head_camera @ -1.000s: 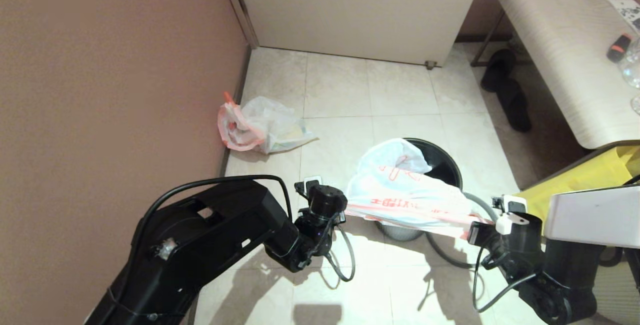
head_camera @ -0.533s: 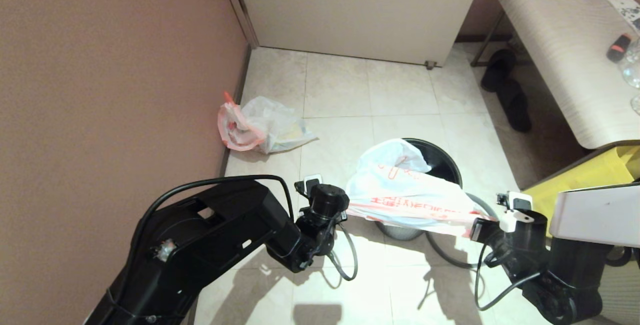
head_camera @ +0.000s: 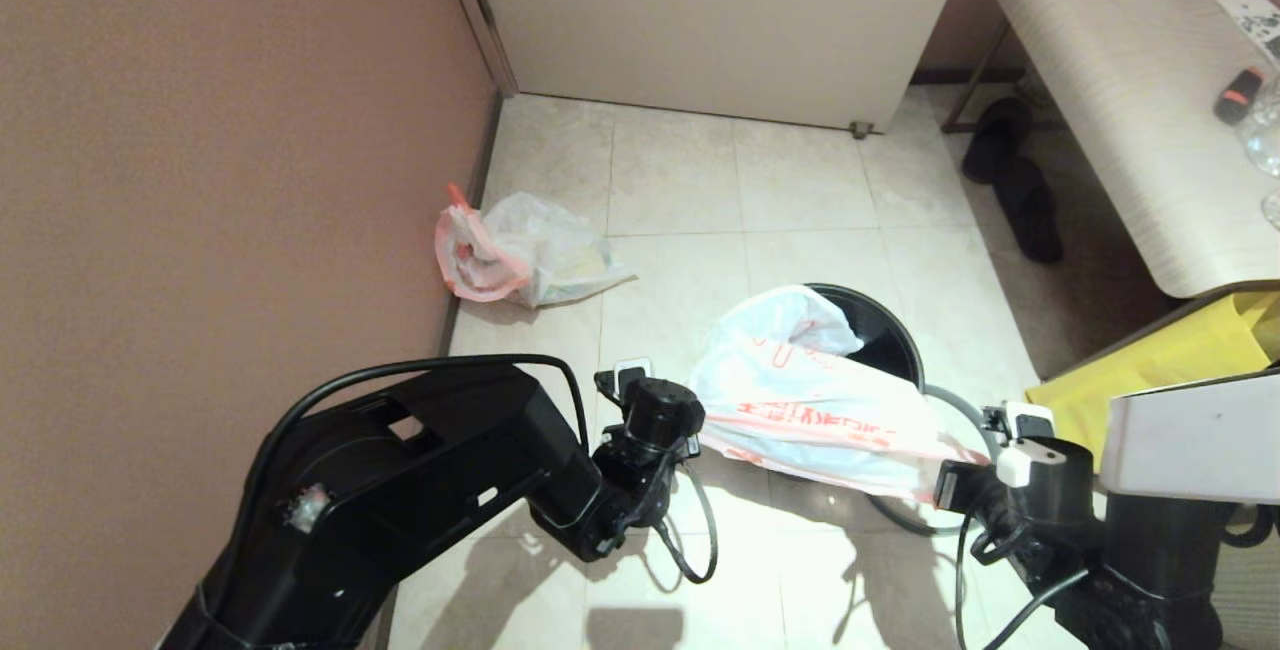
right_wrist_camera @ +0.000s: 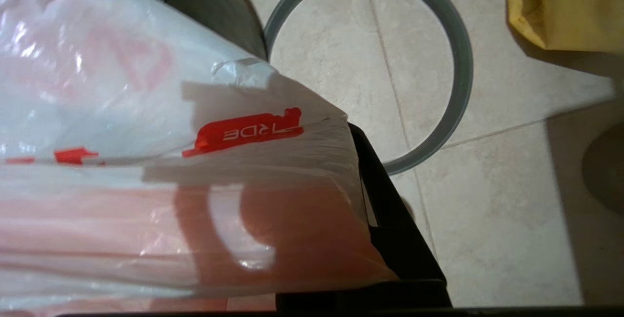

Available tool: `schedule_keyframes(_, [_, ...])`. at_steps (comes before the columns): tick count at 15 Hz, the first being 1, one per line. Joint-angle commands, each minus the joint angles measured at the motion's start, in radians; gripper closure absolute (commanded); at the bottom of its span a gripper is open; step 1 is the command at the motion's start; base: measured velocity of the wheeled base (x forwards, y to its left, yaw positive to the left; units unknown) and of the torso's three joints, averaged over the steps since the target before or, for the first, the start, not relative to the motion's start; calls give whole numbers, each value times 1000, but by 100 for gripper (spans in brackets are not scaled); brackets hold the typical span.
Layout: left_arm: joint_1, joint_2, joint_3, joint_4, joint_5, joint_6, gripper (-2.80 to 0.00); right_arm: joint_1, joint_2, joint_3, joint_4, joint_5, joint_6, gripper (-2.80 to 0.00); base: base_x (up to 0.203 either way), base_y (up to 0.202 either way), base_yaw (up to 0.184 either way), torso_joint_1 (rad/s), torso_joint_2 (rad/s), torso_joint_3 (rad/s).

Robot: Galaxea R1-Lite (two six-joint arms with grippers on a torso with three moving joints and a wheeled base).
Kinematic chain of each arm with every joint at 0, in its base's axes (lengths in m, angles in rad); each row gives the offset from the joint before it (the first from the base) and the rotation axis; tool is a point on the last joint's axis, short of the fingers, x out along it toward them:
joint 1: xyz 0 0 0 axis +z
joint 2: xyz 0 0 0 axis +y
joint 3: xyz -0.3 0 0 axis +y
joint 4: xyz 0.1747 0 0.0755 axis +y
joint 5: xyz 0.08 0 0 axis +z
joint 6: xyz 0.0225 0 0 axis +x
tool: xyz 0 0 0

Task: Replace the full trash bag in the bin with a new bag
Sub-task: Put the new garbage bag on the trash can

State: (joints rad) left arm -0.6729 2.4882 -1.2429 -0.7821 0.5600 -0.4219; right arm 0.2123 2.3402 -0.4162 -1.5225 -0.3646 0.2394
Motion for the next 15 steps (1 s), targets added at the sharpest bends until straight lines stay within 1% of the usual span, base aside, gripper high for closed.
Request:
schedule_keyframes(1, [-20, -45, 55, -7, -21, -2, -280, 7, -42, 48, -24, 30, 1, 0, 0, 0, 0, 0, 0, 0])
schedule_keyframes(3, [-63, -83, 125, -9, -77, 7, -280, 14, -60, 98, -23, 97, -27, 0, 0, 0, 0, 0, 0, 0])
schedule_keyframes(4, [-76, -93, 150, -10, -106, 32, -280, 15, -65, 109, -24, 115, -32, 0, 0, 0, 0, 0, 0, 0])
schedule_keyframes(5, [-77, -94, 154, -11, -115, 34, -280, 12, -69, 122, -24, 129, -34, 0, 0, 0, 0, 0, 0, 0])
schedule_keyframes(6, [-76, -90, 153, -11, -118, 35, -280, 3, -72, 138, -24, 167, -38, 0, 0, 0, 0, 0, 0, 0])
schedule_keyframes(7, [-74, -88, 151, -11, -121, 35, -280, -11, -67, 140, -25, 181, -54, 0, 0, 0, 0, 0, 0, 0])
schedule_keyframes(9, [-74, -86, 151, -11, -124, 35, -280, -27, -52, 140, -47, 184, -64, 0, 0, 0, 0, 0, 0, 0])
schedule_keyframes(11, [-77, -82, 155, -9, -153, 36, -280, -34, -59, 134, -48, 190, -56, 0, 0, 0, 0, 0, 0, 0])
schedule_keyframes(12, [-77, -66, 153, -9, -162, 38, -280, -34, -63, 130, -48, 190, -38, 0, 0, 0, 0, 0, 0, 0])
schedule_keyframes(13, [-76, -44, 146, -9, -165, 40, -280, -32, -79, 128, -48, 194, -4, 0, 0, 0, 0, 0, 0, 0])
schedule_keyframes(15, [-72, 0, 110, -5, -163, 50, -280, -28, -104, 131, -48, 218, 21, 0, 0, 0, 0, 0, 0, 0])
